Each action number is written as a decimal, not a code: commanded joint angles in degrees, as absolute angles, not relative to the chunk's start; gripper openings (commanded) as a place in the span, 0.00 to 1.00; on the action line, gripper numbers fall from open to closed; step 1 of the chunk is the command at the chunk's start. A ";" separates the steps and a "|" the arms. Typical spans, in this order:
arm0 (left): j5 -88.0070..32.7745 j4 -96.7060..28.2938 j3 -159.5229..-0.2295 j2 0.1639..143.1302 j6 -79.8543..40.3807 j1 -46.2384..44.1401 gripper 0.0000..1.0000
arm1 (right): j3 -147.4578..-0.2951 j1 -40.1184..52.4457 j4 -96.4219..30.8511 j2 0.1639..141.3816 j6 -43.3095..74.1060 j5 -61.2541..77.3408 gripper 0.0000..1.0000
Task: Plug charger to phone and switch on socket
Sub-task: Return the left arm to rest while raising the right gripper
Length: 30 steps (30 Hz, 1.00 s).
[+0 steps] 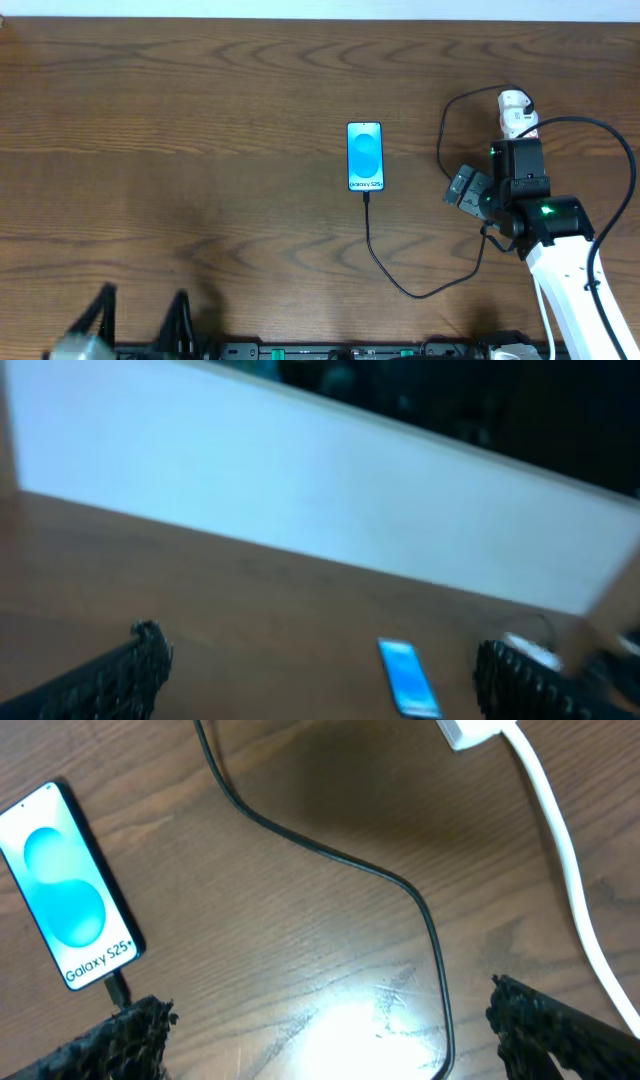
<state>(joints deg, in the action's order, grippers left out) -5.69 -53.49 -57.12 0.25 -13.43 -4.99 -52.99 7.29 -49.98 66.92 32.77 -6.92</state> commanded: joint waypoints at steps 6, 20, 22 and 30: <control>3.09 -28.73 -35.53 0.23 -12.88 -5.17 0.99 | -53.98 6.74 -51.75 66.76 32.05 -6.92 0.99; 3.07 -1.80 -8.40 0.30 -12.67 -5.17 0.99 | -53.98 6.74 -54.70 66.76 32.05 -6.94 0.99; 3.07 -1.83 -7.33 0.30 -12.67 -5.17 0.99 | -53.98 6.74 -54.72 66.76 32.05 -6.94 0.99; 3.09 -2.09 -5.52 0.30 -12.64 -5.17 0.99 | -53.98 6.74 -54.65 66.76 32.05 -6.94 0.99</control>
